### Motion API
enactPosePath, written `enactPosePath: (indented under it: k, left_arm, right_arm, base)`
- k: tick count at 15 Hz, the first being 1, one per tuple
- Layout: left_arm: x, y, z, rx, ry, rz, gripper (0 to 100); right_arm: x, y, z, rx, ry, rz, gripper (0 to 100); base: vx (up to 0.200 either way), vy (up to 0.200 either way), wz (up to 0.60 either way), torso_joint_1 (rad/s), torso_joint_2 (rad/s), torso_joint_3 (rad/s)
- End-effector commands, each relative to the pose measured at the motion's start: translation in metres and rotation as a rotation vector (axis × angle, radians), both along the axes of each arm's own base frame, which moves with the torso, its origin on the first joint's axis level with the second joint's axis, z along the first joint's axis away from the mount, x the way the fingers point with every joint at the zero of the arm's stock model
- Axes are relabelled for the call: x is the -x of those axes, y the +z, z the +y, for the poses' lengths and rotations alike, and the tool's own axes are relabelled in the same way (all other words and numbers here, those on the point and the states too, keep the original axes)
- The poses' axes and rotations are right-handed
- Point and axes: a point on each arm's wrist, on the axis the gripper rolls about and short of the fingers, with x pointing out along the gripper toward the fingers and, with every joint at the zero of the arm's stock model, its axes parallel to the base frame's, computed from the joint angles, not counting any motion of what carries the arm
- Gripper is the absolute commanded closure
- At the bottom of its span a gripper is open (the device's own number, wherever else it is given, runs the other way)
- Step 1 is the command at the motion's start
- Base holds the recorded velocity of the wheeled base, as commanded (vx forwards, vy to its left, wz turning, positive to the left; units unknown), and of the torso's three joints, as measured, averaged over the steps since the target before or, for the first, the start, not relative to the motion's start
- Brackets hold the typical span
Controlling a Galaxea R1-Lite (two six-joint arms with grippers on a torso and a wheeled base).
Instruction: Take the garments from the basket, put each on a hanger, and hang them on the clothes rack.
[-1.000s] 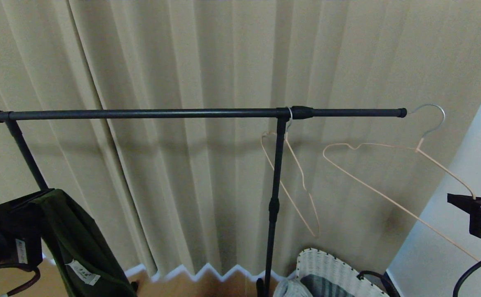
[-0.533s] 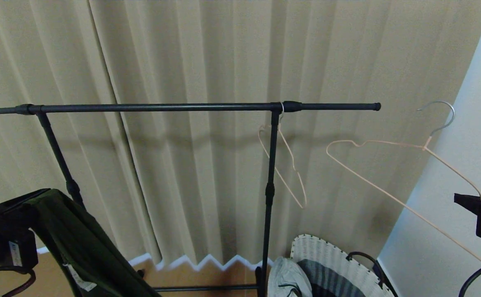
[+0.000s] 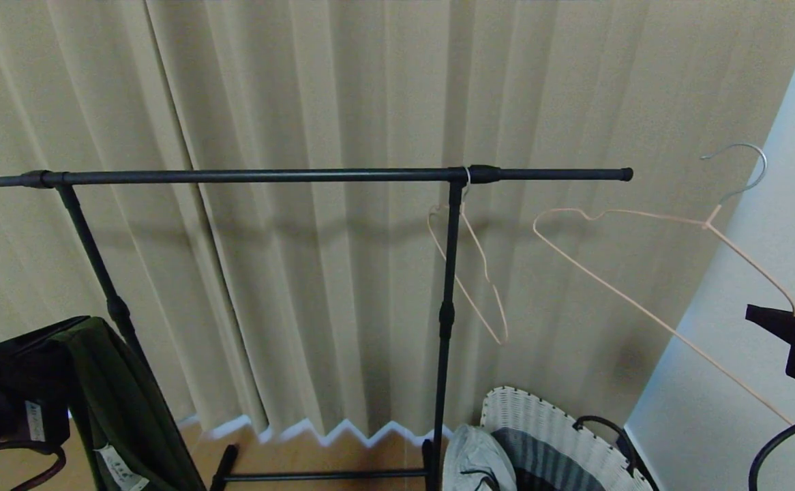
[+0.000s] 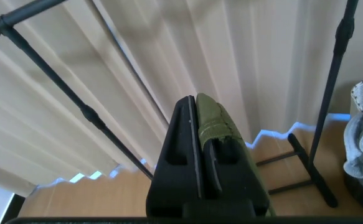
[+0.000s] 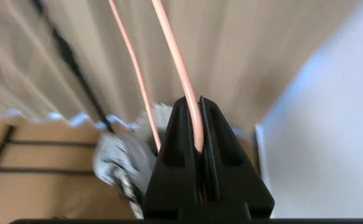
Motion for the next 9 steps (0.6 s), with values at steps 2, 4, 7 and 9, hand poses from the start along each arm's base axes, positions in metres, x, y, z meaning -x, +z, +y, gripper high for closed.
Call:
enactPosePath:
  k: [2, 4, 7, 9]
  left_arm:
    - [0.000, 0.000, 0.000, -0.001, 0.001, 0.001, 100]
    - [0.000, 0.000, 0.000, -0.001, 0.001, 0.001, 100]
    - [0.000, 0.000, 0.000, -0.002, 0.000, 0.000, 100]
    - [0.000, 0.000, 0.000, -0.001, 0.001, -0.001, 100]
  right_arm:
    - [0.007, 0.006, 0.010, -0.037, 0.084, -0.047, 100]
    - [0.009, 0.007, 0.011, -0.038, 0.099, -0.056, 100]
    - [0.013, 0.011, 0.018, -0.039, 0.147, -0.082, 100]
    - [0.014, 0.012, 0.020, -0.040, 0.157, -0.085, 100]
  base:
    - [0.000, 0.100, 0.00, -0.001, 0.00, 0.004]
    - [0.000, 0.200, 0.00, 0.002, 0.00, 0.005]
    - [0.000, 0.200, 0.00, 0.004, 0.00, 0.002]
    - [0.000, 0.200, 0.00, 0.000, 0.00, 0.007]
